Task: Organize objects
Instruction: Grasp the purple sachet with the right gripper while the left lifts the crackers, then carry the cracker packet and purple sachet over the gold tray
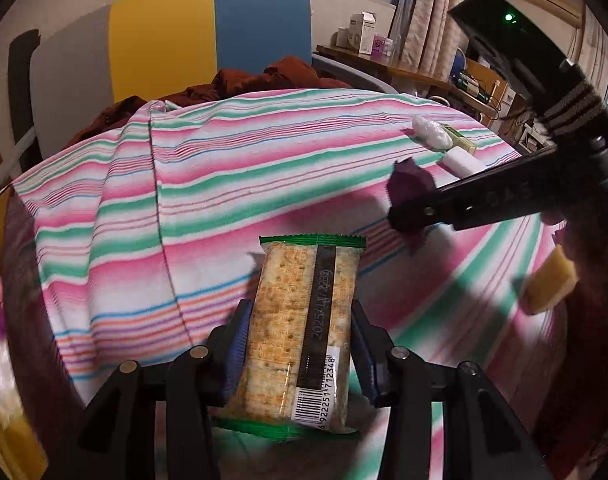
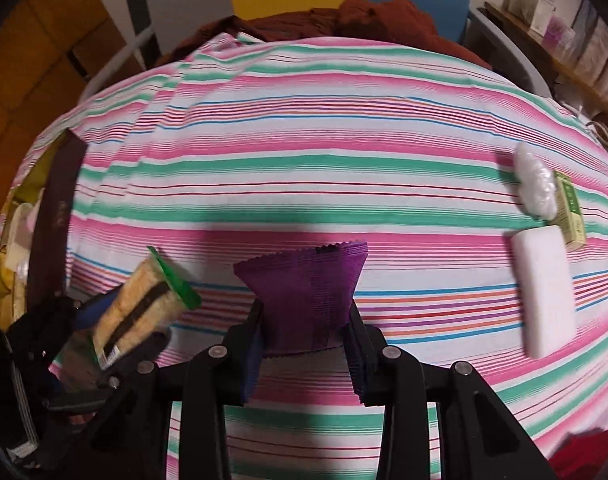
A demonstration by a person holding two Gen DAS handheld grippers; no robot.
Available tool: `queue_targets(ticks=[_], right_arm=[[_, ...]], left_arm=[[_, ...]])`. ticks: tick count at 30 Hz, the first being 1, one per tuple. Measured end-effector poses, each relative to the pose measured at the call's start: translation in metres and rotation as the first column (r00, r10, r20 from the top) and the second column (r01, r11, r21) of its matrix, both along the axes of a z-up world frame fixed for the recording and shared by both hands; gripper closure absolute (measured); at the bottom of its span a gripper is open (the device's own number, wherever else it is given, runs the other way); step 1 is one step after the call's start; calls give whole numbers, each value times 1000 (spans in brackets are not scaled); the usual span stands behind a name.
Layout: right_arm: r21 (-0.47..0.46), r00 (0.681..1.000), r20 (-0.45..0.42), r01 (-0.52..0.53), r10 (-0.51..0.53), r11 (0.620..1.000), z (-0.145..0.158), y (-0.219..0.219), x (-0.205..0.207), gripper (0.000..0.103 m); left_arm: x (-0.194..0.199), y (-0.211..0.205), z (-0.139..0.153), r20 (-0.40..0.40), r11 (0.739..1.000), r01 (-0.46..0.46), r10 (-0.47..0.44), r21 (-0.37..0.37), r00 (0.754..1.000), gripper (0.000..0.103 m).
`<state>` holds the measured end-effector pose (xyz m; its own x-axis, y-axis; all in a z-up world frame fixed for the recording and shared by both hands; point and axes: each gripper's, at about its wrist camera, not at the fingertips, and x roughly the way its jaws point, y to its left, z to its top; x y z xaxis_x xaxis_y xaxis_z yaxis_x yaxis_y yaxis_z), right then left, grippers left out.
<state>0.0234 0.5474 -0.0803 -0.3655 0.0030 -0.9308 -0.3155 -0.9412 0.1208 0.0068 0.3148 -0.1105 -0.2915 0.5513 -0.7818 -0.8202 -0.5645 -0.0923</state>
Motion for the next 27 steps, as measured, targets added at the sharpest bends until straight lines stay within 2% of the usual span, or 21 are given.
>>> queue_targets(ticks=[7, 14, 17, 21, 27], right_arm=[[20, 999, -6, -43, 43, 999, -7, -24, 1, 66], [55, 995, -80, -52, 56, 997, 6, -29, 3, 66], [65, 993, -95, -58, 64, 996, 5, -28, -11, 66], [59, 991, -112, -65, 72, 996, 9, -29, -8, 66], [66, 988, -122, -82, 90, 994, 8, -41, -11, 66]], left_arm=[[9, -23, 29, -18, 998, -48, 49, 34, 999, 57], [16, -47, 74, -118, 989, -110, 121, 97, 986, 57], [17, -59, 89, -141, 983, -134, 151, 123, 978, 57], [19, -74, 101, -161, 976, -168, 190, 141, 968, 57], [14, -97, 103, -155, 964, -222, 243, 146, 957, 57]])
